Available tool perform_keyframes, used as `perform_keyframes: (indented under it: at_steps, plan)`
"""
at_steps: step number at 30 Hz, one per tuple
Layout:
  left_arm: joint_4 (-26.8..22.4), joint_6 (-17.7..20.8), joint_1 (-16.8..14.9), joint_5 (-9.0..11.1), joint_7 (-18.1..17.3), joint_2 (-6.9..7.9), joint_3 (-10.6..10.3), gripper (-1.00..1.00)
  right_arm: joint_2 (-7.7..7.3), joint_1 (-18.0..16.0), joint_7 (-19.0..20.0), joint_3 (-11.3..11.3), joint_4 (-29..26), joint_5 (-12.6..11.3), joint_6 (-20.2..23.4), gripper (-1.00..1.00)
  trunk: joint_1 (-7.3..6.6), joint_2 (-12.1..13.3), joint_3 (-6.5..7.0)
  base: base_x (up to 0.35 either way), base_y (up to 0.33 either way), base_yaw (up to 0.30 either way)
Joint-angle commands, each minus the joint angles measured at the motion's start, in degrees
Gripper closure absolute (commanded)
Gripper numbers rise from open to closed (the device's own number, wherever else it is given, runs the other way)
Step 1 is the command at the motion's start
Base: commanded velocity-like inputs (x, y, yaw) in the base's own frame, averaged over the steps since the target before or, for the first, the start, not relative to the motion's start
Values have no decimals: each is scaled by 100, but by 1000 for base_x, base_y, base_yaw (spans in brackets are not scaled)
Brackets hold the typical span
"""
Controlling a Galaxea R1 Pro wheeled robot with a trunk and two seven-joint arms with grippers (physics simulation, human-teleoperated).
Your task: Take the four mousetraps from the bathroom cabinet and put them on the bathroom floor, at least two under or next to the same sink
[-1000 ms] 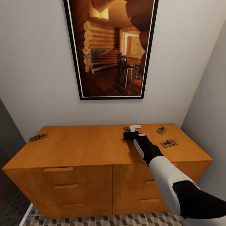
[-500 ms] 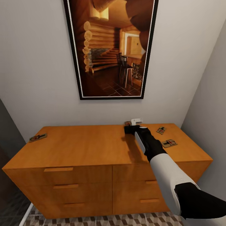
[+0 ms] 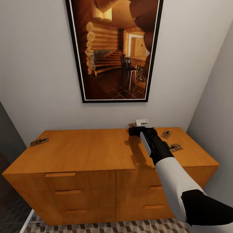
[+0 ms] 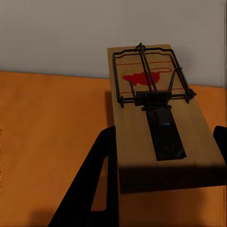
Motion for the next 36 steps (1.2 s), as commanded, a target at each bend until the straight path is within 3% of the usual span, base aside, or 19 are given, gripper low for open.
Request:
perform_keyframes:
  at_steps: [1,13,36]
  plan:
    - [-2,-13,0,1,-1,0,2,-100,-1,-3,5,1,-69,-1,106,100,0,-3,-5,0,0,0]
    - [37,-19,-1,-7,-6,0,-5,-100,-59,-3,-15,0,-469,10,789,100,0,-3,-5,-47,0,0]
    - [60,-22,-2,-6,-7,0,-4,-100,-63,-3,-18,0,-520,18,847,100,0,-3,-5,-320,0,0]
